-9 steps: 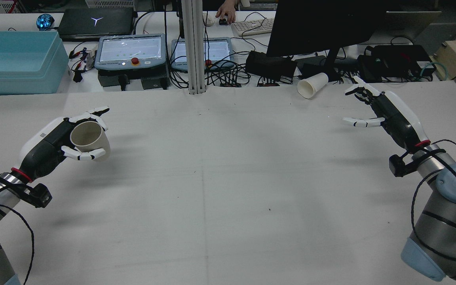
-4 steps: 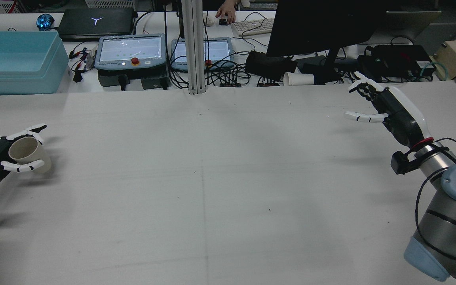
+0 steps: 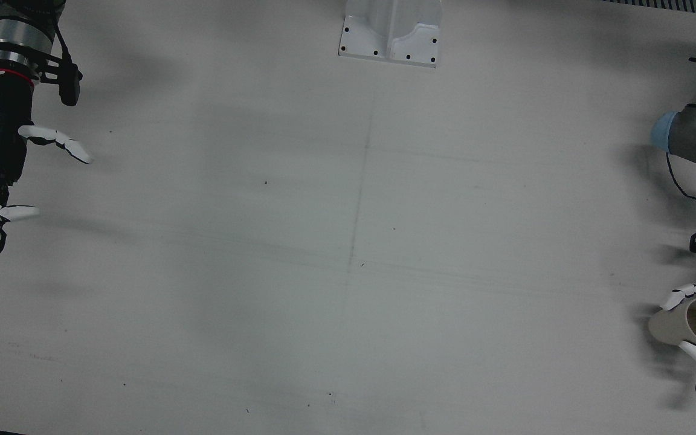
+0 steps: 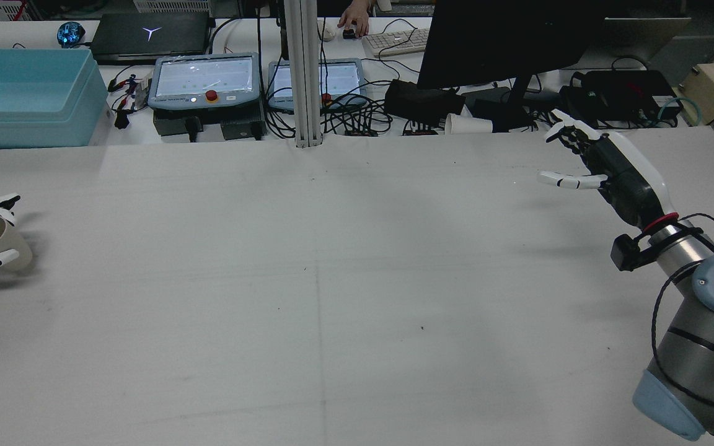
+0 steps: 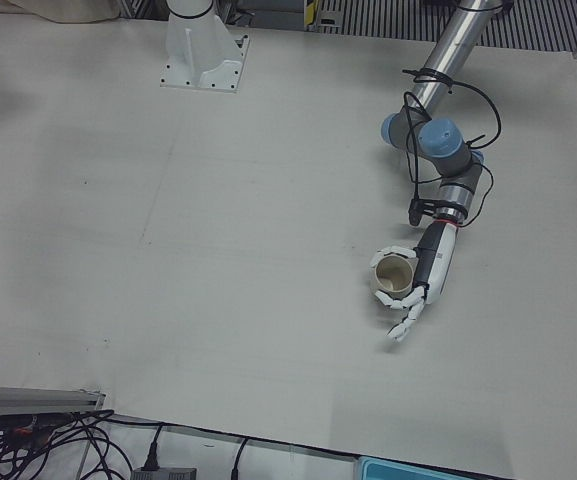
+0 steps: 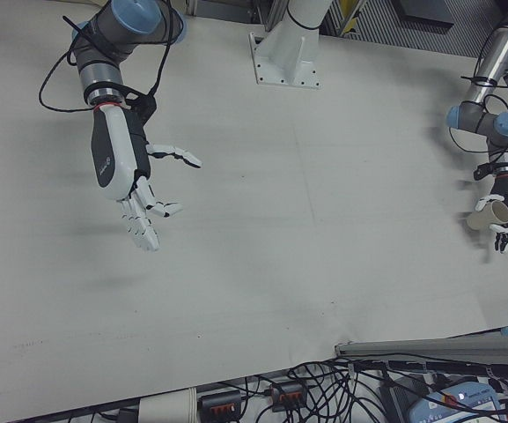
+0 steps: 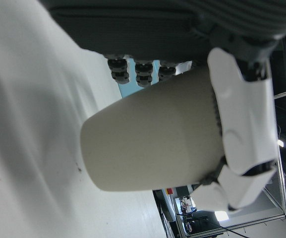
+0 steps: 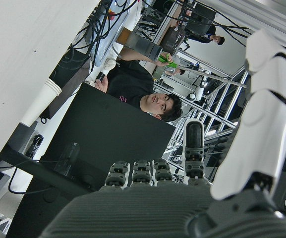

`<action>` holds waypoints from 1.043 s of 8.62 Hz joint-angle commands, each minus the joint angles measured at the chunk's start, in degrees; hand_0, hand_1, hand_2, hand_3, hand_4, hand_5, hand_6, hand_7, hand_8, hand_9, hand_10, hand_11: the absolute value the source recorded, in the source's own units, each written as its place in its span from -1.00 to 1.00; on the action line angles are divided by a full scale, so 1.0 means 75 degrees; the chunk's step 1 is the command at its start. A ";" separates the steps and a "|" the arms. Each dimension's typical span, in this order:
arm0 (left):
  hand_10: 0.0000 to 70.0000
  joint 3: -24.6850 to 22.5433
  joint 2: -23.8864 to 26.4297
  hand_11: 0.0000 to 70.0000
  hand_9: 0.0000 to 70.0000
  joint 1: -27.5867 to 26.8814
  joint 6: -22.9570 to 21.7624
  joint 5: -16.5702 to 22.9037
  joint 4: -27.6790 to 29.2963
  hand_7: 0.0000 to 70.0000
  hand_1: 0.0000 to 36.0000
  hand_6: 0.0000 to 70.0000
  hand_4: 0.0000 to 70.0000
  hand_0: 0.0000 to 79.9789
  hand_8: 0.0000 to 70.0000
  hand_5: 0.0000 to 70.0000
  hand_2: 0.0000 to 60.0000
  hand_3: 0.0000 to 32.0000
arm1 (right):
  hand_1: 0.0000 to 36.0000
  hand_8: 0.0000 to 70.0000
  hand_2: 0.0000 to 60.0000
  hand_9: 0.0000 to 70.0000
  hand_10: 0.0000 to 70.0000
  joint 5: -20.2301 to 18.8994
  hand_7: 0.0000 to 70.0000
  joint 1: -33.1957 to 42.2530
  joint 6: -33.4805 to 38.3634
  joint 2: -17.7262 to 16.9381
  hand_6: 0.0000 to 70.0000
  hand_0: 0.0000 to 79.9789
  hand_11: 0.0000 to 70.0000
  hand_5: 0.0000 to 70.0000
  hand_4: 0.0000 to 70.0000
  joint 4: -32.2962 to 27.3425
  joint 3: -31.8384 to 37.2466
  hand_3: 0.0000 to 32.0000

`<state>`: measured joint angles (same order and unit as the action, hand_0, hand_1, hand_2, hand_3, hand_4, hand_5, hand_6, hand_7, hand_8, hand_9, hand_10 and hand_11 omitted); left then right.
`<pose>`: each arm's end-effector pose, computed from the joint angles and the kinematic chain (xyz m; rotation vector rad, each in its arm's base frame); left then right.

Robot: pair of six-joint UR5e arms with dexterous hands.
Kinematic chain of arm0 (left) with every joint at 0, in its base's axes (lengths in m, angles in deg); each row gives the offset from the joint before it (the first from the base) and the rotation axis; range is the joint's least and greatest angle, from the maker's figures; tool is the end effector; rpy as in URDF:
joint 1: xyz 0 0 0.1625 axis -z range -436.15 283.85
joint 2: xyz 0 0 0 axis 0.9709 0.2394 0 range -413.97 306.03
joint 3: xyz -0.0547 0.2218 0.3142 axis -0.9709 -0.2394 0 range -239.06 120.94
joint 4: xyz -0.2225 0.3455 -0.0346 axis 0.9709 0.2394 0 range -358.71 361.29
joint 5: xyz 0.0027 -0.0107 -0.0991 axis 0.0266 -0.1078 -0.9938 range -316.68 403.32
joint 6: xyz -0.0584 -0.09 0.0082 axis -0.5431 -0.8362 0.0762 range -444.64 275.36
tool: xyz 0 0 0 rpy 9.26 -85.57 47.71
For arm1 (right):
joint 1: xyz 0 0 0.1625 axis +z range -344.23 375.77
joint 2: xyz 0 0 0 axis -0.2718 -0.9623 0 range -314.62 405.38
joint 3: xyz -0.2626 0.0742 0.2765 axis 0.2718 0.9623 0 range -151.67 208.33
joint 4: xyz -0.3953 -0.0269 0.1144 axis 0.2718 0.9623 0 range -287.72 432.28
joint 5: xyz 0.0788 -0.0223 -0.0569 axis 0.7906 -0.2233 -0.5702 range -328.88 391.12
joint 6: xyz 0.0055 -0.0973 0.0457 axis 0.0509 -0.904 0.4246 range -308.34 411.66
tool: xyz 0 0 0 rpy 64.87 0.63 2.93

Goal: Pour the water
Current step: 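Carry the beige cup back toward its start spot with the left hand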

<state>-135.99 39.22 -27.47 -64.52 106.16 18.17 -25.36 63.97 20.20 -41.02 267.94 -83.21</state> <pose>0.2020 -0.5060 0.7046 0.0538 2.1056 -1.8207 -0.1780 -0.4882 0.4680 0.3360 -2.0897 1.7620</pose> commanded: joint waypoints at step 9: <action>-0.86 0.0262 -0.0496 -0.75 -0.76 -0.0009 0.0036 -0.0011 0.0479 -0.52 0.12 -0.78 -0.07 0.36 -0.84 0.17 -0.29 -1.00 | -0.01 -0.86 -0.40 -0.72 -0.85 0.0112 -0.65 -0.0005 -0.0059 0.0047 -0.81 0.24 -0.74 0.46 -0.70 0.0021 -0.0256 -1.00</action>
<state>-134.09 35.85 -27.46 -64.22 106.11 21.32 -25.35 64.12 19.94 -40.70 268.04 -84.58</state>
